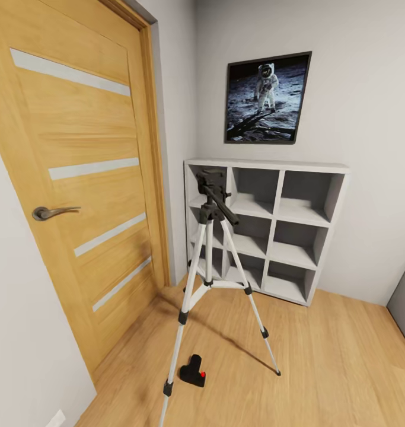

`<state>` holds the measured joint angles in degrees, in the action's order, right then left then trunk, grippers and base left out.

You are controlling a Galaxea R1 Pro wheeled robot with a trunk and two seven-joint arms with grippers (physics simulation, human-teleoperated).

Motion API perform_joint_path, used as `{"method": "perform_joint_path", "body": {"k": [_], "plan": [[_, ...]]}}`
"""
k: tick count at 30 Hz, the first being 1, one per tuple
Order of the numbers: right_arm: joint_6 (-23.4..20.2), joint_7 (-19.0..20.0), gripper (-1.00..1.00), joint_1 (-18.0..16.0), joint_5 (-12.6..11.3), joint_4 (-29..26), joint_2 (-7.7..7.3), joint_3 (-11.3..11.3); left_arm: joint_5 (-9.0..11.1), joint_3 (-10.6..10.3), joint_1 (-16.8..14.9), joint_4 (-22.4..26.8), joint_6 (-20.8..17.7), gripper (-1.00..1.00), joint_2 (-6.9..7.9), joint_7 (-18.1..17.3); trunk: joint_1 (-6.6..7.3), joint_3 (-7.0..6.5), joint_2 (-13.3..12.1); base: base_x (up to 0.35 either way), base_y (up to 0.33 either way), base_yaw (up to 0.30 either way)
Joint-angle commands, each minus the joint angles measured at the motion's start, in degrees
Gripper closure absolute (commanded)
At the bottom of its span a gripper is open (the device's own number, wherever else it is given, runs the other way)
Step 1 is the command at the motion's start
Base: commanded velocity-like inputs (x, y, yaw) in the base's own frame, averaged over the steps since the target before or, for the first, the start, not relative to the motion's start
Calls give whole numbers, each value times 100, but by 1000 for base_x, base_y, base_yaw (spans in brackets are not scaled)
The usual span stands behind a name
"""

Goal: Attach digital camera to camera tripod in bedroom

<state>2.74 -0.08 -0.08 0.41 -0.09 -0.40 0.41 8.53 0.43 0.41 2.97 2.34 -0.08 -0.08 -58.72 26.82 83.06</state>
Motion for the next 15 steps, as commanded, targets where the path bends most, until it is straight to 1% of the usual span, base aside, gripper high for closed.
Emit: {"method": "perform_joint_path", "body": {"k": [1,15], "plan": [[16,-1,-100,-1,4,1,-1,3,44,1,3,9,7,-100,-1,-1,-1,4,2,74,0,-5],[20,-1,-100,-1,9,0,-4,5,44,0,3,10,12,-100,10,-1,-1,4,2,8,0,-1]]}}
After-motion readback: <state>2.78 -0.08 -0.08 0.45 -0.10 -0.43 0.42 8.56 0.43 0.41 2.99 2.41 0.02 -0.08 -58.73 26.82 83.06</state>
